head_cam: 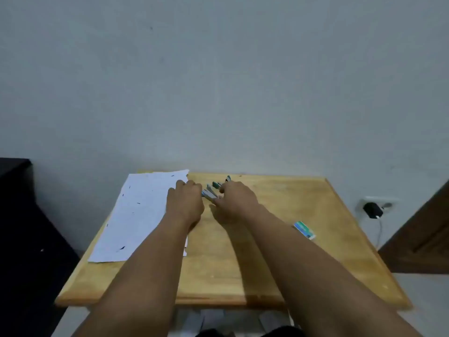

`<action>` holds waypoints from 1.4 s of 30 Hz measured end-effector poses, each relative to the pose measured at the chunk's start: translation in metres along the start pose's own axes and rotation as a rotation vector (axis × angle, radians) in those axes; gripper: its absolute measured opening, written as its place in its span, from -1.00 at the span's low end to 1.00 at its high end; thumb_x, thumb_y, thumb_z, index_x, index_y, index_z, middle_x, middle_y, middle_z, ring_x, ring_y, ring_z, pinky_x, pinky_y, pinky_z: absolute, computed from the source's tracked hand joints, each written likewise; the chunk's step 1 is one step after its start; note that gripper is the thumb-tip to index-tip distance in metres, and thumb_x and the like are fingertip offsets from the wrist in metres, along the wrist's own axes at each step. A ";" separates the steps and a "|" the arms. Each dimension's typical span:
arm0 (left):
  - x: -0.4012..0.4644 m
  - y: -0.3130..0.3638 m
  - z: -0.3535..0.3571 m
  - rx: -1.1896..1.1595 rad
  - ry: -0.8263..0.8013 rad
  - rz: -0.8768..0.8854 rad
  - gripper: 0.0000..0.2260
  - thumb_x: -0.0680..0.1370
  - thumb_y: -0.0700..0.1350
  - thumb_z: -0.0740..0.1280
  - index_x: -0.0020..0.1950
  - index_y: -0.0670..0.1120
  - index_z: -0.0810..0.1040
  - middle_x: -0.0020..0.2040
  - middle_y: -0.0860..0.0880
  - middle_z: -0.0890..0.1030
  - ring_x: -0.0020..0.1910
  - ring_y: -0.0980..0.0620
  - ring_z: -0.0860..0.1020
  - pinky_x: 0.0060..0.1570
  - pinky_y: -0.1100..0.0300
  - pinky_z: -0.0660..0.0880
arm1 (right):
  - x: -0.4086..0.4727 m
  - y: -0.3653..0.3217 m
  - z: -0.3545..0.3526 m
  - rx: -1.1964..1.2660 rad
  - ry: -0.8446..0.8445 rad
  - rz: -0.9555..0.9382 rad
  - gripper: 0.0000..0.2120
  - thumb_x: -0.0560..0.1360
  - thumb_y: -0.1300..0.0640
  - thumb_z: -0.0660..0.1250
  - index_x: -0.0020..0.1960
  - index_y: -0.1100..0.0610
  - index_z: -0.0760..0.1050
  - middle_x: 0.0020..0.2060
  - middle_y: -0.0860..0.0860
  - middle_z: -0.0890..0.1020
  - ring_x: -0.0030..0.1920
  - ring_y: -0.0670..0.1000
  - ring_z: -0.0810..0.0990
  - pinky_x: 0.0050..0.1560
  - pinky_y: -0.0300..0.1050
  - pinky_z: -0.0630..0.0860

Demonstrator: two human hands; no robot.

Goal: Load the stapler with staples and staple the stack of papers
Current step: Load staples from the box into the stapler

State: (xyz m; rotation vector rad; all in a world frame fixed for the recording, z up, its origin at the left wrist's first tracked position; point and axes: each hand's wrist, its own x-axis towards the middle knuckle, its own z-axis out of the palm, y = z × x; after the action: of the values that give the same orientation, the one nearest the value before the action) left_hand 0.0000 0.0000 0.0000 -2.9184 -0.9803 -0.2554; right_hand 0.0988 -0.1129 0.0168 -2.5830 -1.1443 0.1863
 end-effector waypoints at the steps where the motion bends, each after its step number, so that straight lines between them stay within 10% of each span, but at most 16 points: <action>1: 0.004 0.000 0.003 -0.038 -0.020 -0.007 -0.72 0.62 -0.20 0.22 0.27 -0.01 0.58 0.22 -0.10 0.62 0.25 -0.17 0.48 0.14 -0.04 0.47 | 0.005 -0.002 0.005 -0.008 0.012 0.013 -0.78 0.55 -0.08 0.37 0.06 0.07 0.59 -0.06 0.04 0.64 -0.06 0.12 0.64 -0.15 -0.05 0.54; 8: 0.007 -0.004 0.019 -0.563 0.104 -0.109 -0.77 0.65 -0.10 0.31 0.26 -0.04 0.68 0.14 -0.05 0.73 0.09 -0.10 0.66 0.03 0.11 0.55 | 0.009 0.011 0.030 0.012 0.120 0.001 -0.77 0.63 -0.06 0.29 0.03 0.09 0.59 -0.05 0.04 0.56 -0.09 0.13 0.60 -0.18 -0.02 0.51; 13: -0.012 0.020 0.004 -1.400 -0.079 -0.437 -0.79 0.60 -0.12 0.46 0.19 -0.17 0.65 -0.13 -0.19 0.74 -0.34 -0.07 0.64 -0.26 0.13 0.58 | -0.034 0.029 0.030 0.184 0.270 -0.023 -0.79 0.63 -0.07 0.32 0.12 0.04 0.57 0.05 0.00 0.55 -0.03 0.13 0.61 -0.17 -0.05 0.39; 23: -0.079 0.066 -0.001 -1.636 -0.189 -0.287 -0.88 0.66 -0.24 0.37 0.09 -0.05 0.67 0.02 -0.11 0.76 -0.05 -0.13 0.74 -0.17 0.07 0.63 | -0.103 0.065 0.019 0.782 0.188 0.059 -0.78 0.63 -0.02 0.40 0.11 0.07 0.74 -0.14 -0.06 0.76 -0.16 -0.14 0.69 -0.15 -0.23 0.53; 33: -0.104 0.056 0.004 -1.675 -0.086 -0.336 -0.89 0.63 -0.24 0.43 0.15 -0.14 0.60 0.00 -0.18 0.75 -0.04 -0.07 0.76 -0.06 0.06 0.71 | -0.113 0.082 0.020 1.240 0.281 0.235 -0.66 0.71 -0.01 0.26 0.02 0.27 0.57 -0.30 0.10 0.60 -0.34 0.04 0.50 -0.29 -0.06 0.48; 42: -0.108 0.058 0.037 -0.535 0.244 0.158 -0.67 0.59 0.10 0.40 0.35 0.14 0.52 0.24 0.19 0.58 0.19 0.13 0.53 0.13 0.11 0.53 | -0.107 0.089 0.005 1.453 0.007 0.308 -0.69 0.72 0.16 0.19 0.13 0.40 0.57 -0.20 0.29 0.67 -0.39 0.10 0.53 -0.34 0.01 0.51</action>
State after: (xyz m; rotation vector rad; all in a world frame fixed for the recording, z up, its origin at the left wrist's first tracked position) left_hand -0.0440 -0.1069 -0.0548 -3.2842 -0.7278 -0.9738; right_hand 0.0878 -0.2468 -0.0177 -1.3753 -0.2770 0.7363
